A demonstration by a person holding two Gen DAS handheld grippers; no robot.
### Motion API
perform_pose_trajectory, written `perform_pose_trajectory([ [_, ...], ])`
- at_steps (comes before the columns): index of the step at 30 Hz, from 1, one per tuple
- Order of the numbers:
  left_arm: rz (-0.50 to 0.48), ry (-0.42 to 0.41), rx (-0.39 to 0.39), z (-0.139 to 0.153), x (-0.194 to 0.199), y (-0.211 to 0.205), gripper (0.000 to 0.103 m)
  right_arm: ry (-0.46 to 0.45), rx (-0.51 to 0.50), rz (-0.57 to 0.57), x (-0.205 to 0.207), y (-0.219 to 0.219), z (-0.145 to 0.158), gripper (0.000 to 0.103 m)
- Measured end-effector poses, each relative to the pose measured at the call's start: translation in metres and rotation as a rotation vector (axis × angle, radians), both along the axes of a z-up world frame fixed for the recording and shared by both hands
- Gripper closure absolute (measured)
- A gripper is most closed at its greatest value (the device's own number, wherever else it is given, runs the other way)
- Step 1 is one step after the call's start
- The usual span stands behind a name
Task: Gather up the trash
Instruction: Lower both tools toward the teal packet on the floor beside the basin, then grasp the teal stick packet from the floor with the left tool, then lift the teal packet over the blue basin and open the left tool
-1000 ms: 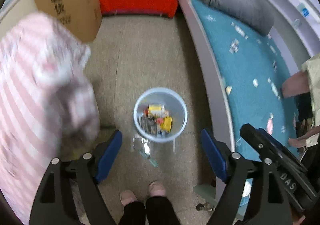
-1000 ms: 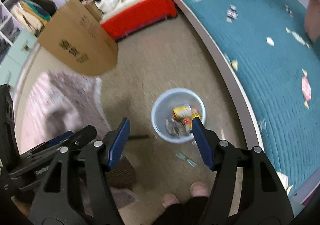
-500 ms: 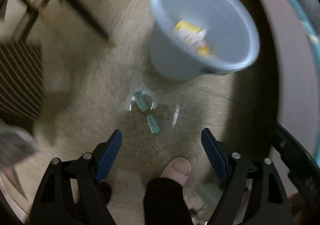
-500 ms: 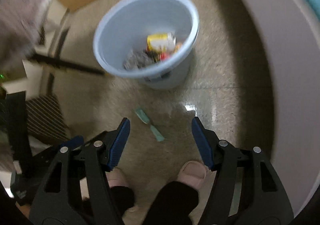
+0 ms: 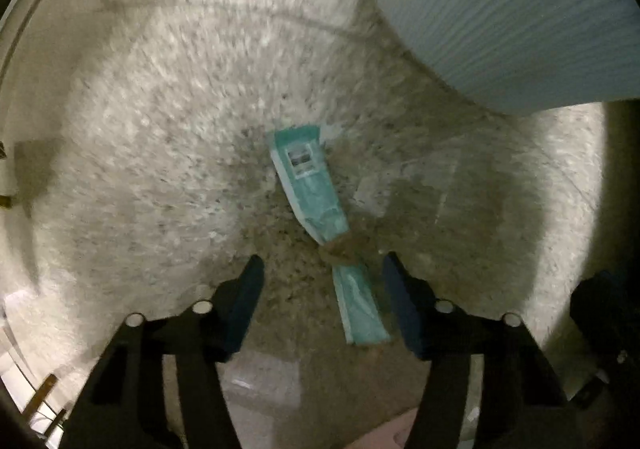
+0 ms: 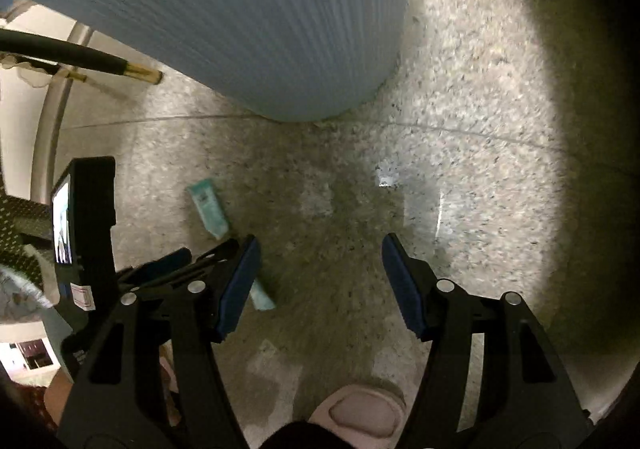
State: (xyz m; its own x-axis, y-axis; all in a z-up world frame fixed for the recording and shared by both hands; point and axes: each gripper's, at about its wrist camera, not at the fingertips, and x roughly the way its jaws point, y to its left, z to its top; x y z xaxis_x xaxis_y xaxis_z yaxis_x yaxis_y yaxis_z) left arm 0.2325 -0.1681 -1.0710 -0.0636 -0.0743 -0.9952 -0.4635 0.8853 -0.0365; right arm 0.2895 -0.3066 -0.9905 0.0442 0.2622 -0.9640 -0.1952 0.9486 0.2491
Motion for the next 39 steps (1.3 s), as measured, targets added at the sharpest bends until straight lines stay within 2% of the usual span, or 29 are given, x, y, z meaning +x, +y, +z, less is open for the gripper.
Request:
perform_pose_trajectory([
  [5,-0.025,-0.007,0.064,-0.014,0.009,-0.001,0.047,0.016,0.018,-0.028,0.006,-0.001,-0.018,0.041],
  [6,-0.038,-0.016,0.074,-0.012,0.012,-0.003,0.055,0.022,0.021,-0.038,0.007,-0.001,-0.019,0.041],
  [7,-0.055,-0.023,0.074,-0.011,0.015,-0.008,0.072,0.021,0.02,-0.042,0.01,0.001,-0.019,0.041],
  [8,-0.065,-0.017,0.068,-0.01,0.018,-0.009,0.08,0.013,0.015,-0.045,0.01,0.001,-0.015,0.041],
  [10,-0.055,-0.009,0.031,0.0,0.021,-0.006,0.082,0.015,0.01,-0.067,0.013,-0.002,-0.005,0.041],
  [14,0.005,-0.061,0.032,0.068,0.02,0.011,0.082,0.009,0.004,-0.126,0.01,-0.013,0.039,0.041],
  [19,0.104,-0.145,0.072,0.189,0.015,0.028,0.082,-0.04,-0.001,-0.183,0.008,-0.031,0.127,0.041],
  [21,0.096,-0.209,0.086,0.246,0.022,0.023,0.082,-0.077,0.022,-0.229,0.014,-0.039,0.168,0.041],
  [23,0.101,-0.278,0.078,0.289,0.032,0.019,0.082,-0.11,0.05,-0.265,0.027,-0.044,0.194,0.041],
  [25,0.071,-0.359,0.076,0.328,0.058,0.009,0.082,-0.12,0.067,-0.283,0.045,-0.044,0.205,0.041],
  [27,0.031,-0.407,0.067,0.342,0.086,-0.002,0.082,-0.125,0.094,-0.313,0.074,-0.043,0.207,0.041],
  [30,-0.061,-0.431,0.062,0.342,0.135,-0.017,0.082,-0.072,0.075,-0.367,0.106,-0.048,0.188,0.044],
  [32,-0.105,-0.415,0.052,0.335,0.164,-0.022,0.082,-0.03,0.08,-0.396,0.121,-0.052,0.171,0.056],
  [33,-0.12,-0.404,0.039,0.329,0.171,-0.021,0.082,-0.02,0.07,-0.394,0.129,-0.051,0.163,0.059],
  [35,-0.137,-0.415,0.051,0.324,0.184,-0.023,0.082,0.005,0.066,-0.386,0.136,-0.048,0.153,0.073],
  [37,-0.187,-0.381,0.05,0.31,0.196,-0.028,0.082,0.011,0.05,-0.376,0.138,-0.047,0.147,0.082],
  [39,-0.191,-0.374,0.037,0.298,0.195,-0.03,0.082,0.004,0.061,-0.368,0.137,-0.05,0.147,0.083],
])
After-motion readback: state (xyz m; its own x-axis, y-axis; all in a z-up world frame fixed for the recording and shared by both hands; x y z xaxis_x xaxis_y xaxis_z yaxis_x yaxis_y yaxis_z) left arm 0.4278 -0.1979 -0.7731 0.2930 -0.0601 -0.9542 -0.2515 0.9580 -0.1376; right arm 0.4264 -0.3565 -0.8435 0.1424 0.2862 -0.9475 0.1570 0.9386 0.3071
